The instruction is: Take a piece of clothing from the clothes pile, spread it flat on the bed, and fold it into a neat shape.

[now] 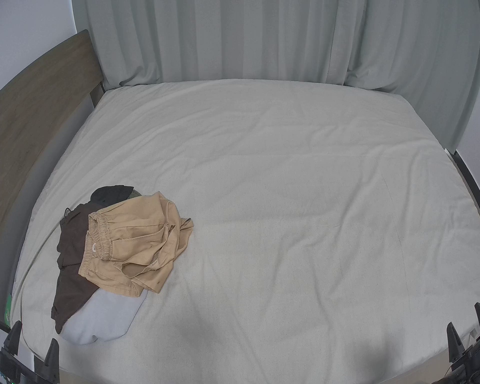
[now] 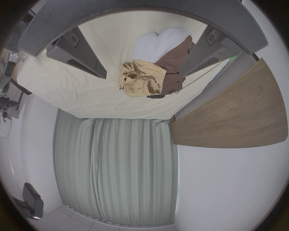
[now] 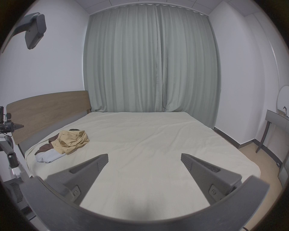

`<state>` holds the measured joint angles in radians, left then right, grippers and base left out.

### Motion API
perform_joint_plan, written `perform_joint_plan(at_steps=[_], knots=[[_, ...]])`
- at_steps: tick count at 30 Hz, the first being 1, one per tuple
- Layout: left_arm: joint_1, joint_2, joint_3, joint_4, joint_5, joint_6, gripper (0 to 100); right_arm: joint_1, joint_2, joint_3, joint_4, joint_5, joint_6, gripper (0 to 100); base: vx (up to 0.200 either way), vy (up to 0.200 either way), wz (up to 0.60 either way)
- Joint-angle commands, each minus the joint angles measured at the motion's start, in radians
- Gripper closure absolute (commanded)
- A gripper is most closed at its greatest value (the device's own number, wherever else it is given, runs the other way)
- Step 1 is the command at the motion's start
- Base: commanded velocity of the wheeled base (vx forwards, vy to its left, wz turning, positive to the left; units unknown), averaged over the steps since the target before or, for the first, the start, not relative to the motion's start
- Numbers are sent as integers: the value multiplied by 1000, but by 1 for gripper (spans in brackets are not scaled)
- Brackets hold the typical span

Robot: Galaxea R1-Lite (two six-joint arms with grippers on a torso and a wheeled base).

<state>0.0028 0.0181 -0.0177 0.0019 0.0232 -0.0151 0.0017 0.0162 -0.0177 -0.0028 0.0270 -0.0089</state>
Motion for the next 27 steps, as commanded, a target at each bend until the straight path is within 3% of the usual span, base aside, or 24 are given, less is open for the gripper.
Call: perform_joint_plan(at_steps=[1,27], knots=[[2,-18,18,0,6,-5,0,0,-16,18,0,1,-2,0,0,0,0],[3,-18,18,-5,7,-22,0,-2,-16,18,0,2,0,0,0,0,0]])
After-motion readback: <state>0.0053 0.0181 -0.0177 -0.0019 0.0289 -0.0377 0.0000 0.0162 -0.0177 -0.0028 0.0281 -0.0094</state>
